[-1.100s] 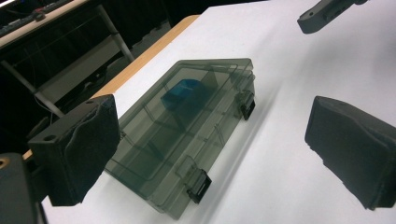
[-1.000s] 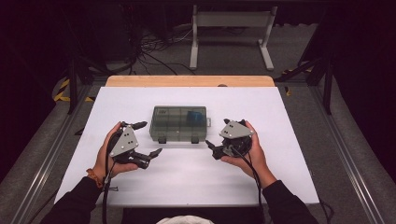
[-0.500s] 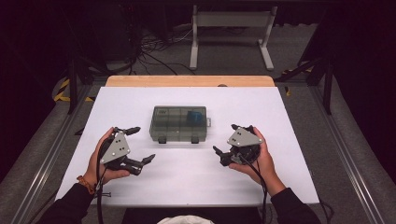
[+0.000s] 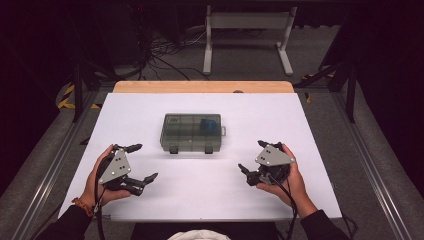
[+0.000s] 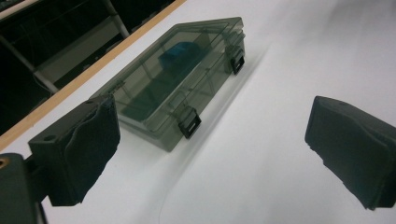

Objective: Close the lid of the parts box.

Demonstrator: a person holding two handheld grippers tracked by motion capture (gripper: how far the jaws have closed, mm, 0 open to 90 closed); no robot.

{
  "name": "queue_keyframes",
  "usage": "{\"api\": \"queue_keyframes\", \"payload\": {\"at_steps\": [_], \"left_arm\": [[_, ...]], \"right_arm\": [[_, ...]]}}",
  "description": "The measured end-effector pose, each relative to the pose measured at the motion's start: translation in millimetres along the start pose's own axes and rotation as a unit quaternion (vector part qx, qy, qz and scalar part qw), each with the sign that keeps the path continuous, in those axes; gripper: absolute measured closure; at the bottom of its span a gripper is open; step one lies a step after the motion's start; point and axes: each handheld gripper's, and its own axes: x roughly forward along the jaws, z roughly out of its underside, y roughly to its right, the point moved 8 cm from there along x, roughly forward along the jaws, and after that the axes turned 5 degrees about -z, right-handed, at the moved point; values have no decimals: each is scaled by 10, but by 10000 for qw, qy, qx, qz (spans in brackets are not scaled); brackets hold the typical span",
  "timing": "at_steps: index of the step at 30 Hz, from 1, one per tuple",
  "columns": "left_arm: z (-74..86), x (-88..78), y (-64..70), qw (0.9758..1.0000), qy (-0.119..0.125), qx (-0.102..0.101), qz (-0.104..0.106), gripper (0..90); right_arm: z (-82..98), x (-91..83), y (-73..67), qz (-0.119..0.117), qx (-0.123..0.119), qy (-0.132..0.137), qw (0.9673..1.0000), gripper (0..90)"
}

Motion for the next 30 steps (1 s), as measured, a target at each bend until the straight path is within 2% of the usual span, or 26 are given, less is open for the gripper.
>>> {"api": "queue_keyframes", "payload": {"at_steps": [4,11,15,17,21,30], "left_arm": [[73,-38,4,9999,-31,-108,16,41],[179,-97,14,9998,-139,-117,-47,40],[221,-124,46,9996,-164,-239,0,40],[243,-128,76,9995,-223,-198,76,39],[250,-151,147,9993,-226,-243,145,39],[251,-142,141,9994,-234,-223,152,36]], "right_arm": [[92,-76,24,38,69,-8,10000,77],[256,-175,35,58,167,-64,9998,75],[373,-231,38,97,240,-144,9996,71],[421,-269,43,113,320,-138,9993,66],[464,-316,31,126,379,-133,9991,64],[451,-321,-28,108,273,-127,9995,63]]}}
